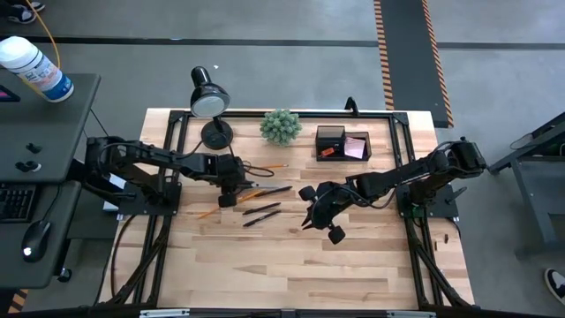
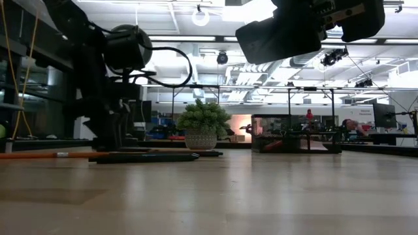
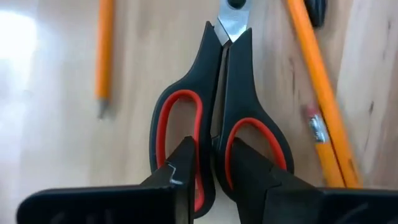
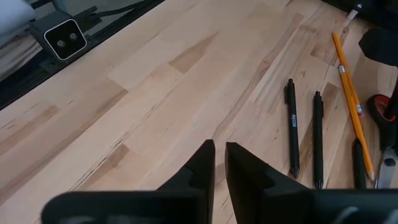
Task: Pick and place office supplies into organizer
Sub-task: Put the black scissors into the black desk organizer
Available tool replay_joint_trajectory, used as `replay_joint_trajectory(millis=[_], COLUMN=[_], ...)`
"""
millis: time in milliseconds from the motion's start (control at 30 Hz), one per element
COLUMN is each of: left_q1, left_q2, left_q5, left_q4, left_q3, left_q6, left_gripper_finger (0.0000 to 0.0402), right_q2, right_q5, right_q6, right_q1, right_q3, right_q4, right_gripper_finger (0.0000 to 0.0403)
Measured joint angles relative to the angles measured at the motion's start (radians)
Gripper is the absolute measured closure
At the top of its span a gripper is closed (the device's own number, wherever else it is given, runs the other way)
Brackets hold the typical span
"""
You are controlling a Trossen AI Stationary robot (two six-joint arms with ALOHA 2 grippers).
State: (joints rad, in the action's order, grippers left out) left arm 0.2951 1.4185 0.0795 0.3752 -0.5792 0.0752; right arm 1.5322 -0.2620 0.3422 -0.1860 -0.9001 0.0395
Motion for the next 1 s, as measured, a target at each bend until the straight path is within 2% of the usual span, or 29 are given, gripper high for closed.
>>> replay_joint_trajectory(millis=[233, 433, 600, 867, 1000], left_q1=[-0.001, -0.014, -0.081, -0.212, -0.253], left_q2=[-0.005, -0.006, -0.007, -0.007, -0.004], left_q5=[0.085, 0.132, 0.194, 0.406, 0.525], left_q4=[0.037, 0.04, 0.041, 0.04, 0.037], left_q3=[-0.088, -0.167, -0.241, -0.376, -0.442], left_q6=[0.042, 0.097, 0.154, 0.278, 0.363], left_gripper_finger=[0.0354, 0.0351, 0.035, 0.0349, 0.0349], right_q2=[-0.005, -0.058, -0.126, -0.18, -0.18], right_q5=[-0.006, -0.006, 0.059, 0.134, 0.117], right_q6=[0.0, -0.014, -0.051, -0.207, -0.262], right_q1=[-0.005, -0.058, -0.127, -0.219, -0.285], right_q3=[0.0, -0.001, -0.002, -0.002, -0.002], right_q4=[0.006, 0.045, 0.09, 0.222, 0.278], right_gripper_finger=[0.0371, 0.0376, 0.0379, 0.0379, 0.0382])
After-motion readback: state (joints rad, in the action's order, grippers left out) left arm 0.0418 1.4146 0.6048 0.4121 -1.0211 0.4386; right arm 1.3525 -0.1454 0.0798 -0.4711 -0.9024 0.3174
